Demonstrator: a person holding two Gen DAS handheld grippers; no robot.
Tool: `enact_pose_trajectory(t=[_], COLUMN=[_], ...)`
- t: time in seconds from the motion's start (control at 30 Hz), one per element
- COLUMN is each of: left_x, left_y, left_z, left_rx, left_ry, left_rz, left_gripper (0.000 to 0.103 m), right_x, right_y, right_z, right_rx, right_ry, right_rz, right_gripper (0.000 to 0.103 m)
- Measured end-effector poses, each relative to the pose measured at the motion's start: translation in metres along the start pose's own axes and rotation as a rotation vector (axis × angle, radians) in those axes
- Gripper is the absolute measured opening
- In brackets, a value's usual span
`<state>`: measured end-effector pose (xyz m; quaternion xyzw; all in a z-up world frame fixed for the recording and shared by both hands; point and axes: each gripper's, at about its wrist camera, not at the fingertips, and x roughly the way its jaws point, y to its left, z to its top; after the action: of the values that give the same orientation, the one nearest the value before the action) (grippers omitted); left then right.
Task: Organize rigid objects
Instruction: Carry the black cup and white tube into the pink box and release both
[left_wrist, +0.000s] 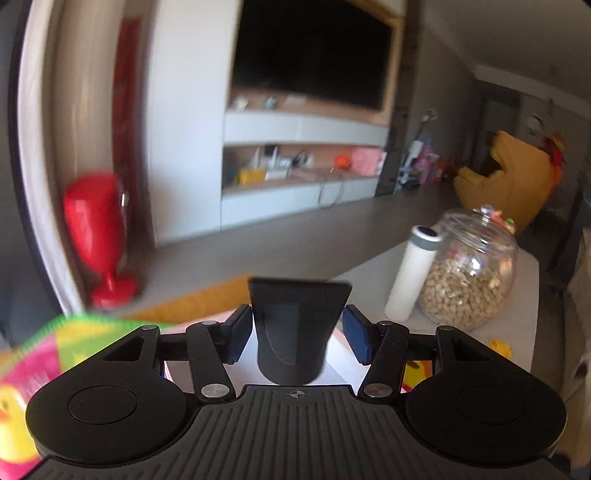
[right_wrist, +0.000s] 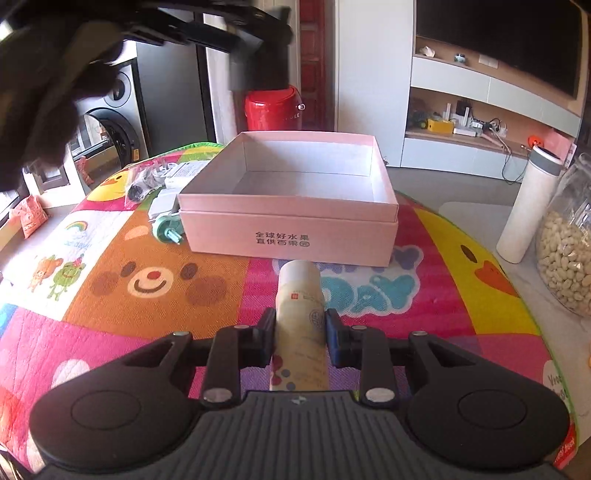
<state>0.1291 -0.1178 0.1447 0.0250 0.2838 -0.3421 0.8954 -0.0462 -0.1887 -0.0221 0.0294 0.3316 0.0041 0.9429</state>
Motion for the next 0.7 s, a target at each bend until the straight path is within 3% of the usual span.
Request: enact_pose_trajectory(t=[0.1,0.23,0.37,0.43,0.5,0.53,0.57,0.7], left_x=[0.008,-0.016,-0.053,-0.069,-0.084,-0.090,-0.094,-0.098], left_y=[0.020,0.059,0.094,0.110,0.129,0.138,0.147,0.174], left_z=[-0.013,-0.048,-0.081,-0.096,-0.111,-0.118,-0.125,-0.141], left_rx=[-0.034,-0.146,-0.179,-0.193,-0.228,-0.252,-0.277,-0.363], left_ry=[-0.008,-0.070,-0.113,-0.108,-0.093,-0.084,-0.076,-0.051], left_rz=[-0.005,0.000,0.139,0.206,0.263,0.281,0.293,0.306], left_gripper=[0.058,0.058,0.058,0.058,0.058,0.058,0.058,0.058], right_x=[0.001,-0.003,-0.008,0.001,0.017,0.024,0.029,0.047], right_y=[-0.005,-0.014,-0.023,-0.027,-0.027,-0.022,-0.015,0.036], right_z=[0.008,0.040,0.114,0.149,0.180,0.188,0.192,0.171], right_rx=[0.032,0.082,0.142,0.178,0.191,0.177,0.145,-0.048], right_ry=[-0.019,-0.049,-0.141,-0.136,-0.120,-0.124,-0.135,-0.137], right_rz=[-0.002,0.034,0.057,0.090,0.098,0.052,0.001,-0.108], right_gripper=[0.027,0.027,0.027,0.029,0.052,0.070,0.077,0.079])
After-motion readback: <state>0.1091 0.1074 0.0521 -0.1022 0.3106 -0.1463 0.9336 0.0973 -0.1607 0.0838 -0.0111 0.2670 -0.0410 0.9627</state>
